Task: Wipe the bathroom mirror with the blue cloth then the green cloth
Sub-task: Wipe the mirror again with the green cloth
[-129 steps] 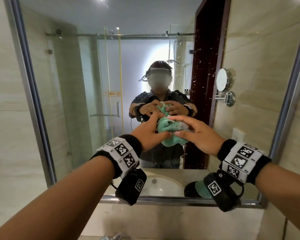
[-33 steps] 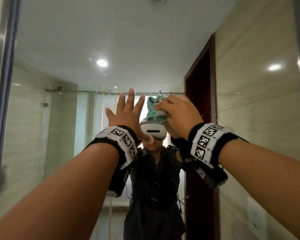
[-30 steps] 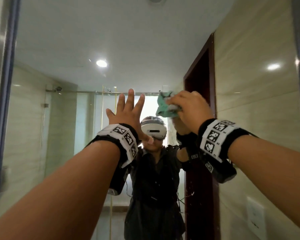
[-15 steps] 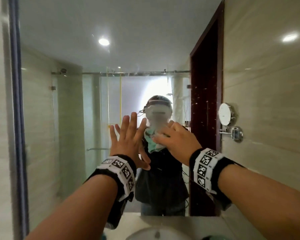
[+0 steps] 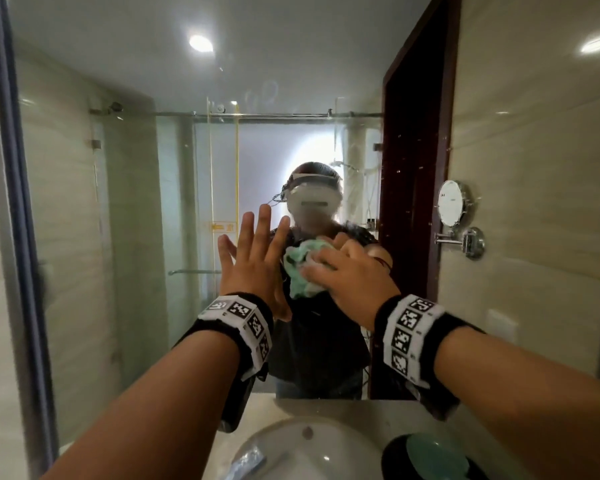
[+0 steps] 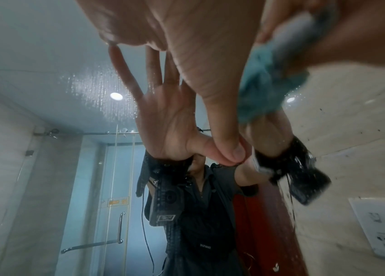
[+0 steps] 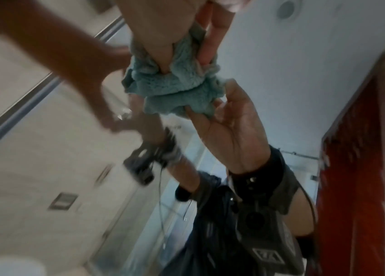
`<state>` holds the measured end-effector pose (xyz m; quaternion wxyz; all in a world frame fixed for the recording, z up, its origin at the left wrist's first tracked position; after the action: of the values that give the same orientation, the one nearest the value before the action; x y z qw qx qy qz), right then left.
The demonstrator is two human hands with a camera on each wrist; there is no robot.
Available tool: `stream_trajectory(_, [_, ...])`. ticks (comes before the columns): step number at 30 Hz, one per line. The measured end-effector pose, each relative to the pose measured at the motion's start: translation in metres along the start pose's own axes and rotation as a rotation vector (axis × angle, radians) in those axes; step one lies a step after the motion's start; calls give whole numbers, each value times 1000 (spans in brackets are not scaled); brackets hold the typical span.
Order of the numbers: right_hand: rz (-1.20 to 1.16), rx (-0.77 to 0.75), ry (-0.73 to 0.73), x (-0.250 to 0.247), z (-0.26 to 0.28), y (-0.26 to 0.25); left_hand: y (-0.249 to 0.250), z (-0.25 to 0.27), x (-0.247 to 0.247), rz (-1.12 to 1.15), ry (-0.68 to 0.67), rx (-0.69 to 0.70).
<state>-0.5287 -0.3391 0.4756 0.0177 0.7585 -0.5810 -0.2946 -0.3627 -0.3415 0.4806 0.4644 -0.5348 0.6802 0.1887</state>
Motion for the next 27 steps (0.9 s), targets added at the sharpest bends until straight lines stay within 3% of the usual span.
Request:
stream_trajectory(1, [-135, -220, 45, 18, 10, 8, 0, 0, 0, 0, 4, 0])
stream_trajectory(2, [-447, -290, 140, 27, 18, 17, 0, 0, -1, 2, 8, 1])
stream_trajectory(3, [-782, -312, 84, 37, 22, 29, 1, 0, -1, 8, 8, 0])
stream_trajectory(4, [-896, -400, 15, 40, 27, 37, 1, 0, -1, 13, 5, -1])
stream_trajectory(6, [-497, -382, 85, 13, 25, 36, 2, 0, -1, 4, 2, -5])
stream_trajectory(7, [-210, -317, -16, 3, 20, 30, 2, 0, 0, -5, 2, -7])
stream_trajectory(8, [-49, -46, 11, -15, 7, 31, 2, -1, 0, -9, 3, -8])
stream_trajectory(10, [-53, 308, 54, -48, -15, 45, 0, -1, 1, -6, -1, -9])
stream_trajectory(13, [-178, 534, 117, -62, -40, 64, 1, 0, -1, -14, 10, -4])
stream_trajectory(16, [-134, 532, 70, -55, -25, 51, 4, 0, -10, -5, 79, -18])
stream_trajectory(18, [-109, 385, -74, -51, -4, 40, 7, -4, -21, -6, 129, -20])
stream_trajectory(21, [-73, 213, -120, -54, 7, 43, 17, -20, -38, -31, 172, 39])
stream_trajectory(24, [-76, 366, -103, -75, -23, 66, 28, -40, -52, -43, 181, 72])
stream_trajectory(27, [-127, 549, 123, -105, -68, 110, 34, -60, -64, -8, 184, 64])
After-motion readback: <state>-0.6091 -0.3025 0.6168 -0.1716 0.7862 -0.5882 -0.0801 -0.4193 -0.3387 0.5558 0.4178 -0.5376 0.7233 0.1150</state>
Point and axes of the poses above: each hand's wrist, its own z-axis away from the middle knuckle, its own x-axis out of the palm, y = z × x, the point moved 2 cm from there along -z, towards the middle knuckle, and after that the axes turned 14 degrees about x, right-handed, at the moved point
